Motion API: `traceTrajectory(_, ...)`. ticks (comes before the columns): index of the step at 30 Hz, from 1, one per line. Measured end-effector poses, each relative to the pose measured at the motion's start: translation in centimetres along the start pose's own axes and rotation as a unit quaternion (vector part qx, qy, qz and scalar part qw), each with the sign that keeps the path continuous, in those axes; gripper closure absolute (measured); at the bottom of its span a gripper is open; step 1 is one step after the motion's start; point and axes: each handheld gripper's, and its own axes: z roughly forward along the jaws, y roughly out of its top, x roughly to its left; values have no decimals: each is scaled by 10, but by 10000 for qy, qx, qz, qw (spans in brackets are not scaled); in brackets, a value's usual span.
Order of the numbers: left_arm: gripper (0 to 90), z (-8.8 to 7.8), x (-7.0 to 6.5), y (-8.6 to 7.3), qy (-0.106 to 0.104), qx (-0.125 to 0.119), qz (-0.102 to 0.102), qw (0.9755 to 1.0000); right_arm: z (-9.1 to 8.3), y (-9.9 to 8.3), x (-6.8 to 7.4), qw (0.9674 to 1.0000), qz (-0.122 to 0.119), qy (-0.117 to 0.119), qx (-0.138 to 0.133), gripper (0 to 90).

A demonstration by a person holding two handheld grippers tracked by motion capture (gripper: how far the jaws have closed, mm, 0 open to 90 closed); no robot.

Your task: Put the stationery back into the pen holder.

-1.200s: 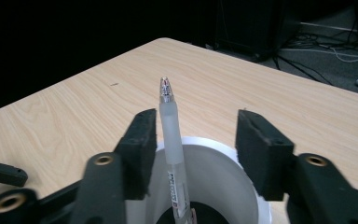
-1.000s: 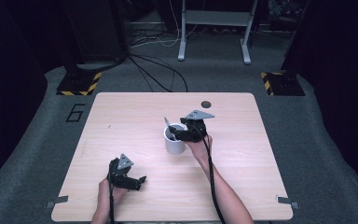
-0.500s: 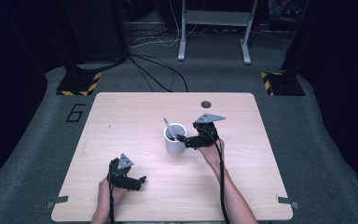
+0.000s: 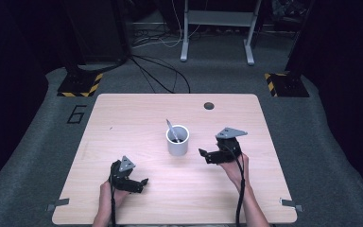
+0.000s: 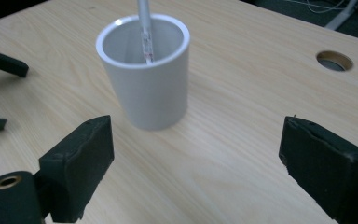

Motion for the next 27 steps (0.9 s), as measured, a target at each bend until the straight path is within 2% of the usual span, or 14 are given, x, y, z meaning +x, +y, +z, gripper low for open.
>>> traceTrajectory(6,2,0,0,0,1,-5,-6,10000,-22,-29,-8,9991,113,-336,253,71)
traceTrajectory(8,2,0,0,0,-42,21,-3,10000,-26,-42,-10,9977,172,-491,431,62)
traceTrajectory(9,2,0,0,0,3,-7,-11,10000,-27,-47,-11,9973,161,-513,499,60)
traceTrajectory(13,2,0,0,0,-21,12,5,10000,-31,-72,-15,9937,188,-720,834,30)
traceTrajectory(16,2,-1,0,0,-10,35,5,10000,-33,-89,-16,9900,409,-887,1022,1)
traceTrajectory(20,3,-1,0,0,-28,58,20,10000,-34,-110,-23,9871,635,-939,1134,0)
traceTrajectory(23,3,0,0,0,-7,28,10,10000,-35,-119,-25,9865,647,-1016,1106,0)
traceTrajectory(26,3,-1,0,0,4,40,11,10000,-34,-126,-25,9833,631,-1237,1175,0)
traceTrajectory(27,3,-1,0,0,-27,53,14,10000,-35,-128,-26,9841,664,-1212,1120,0)
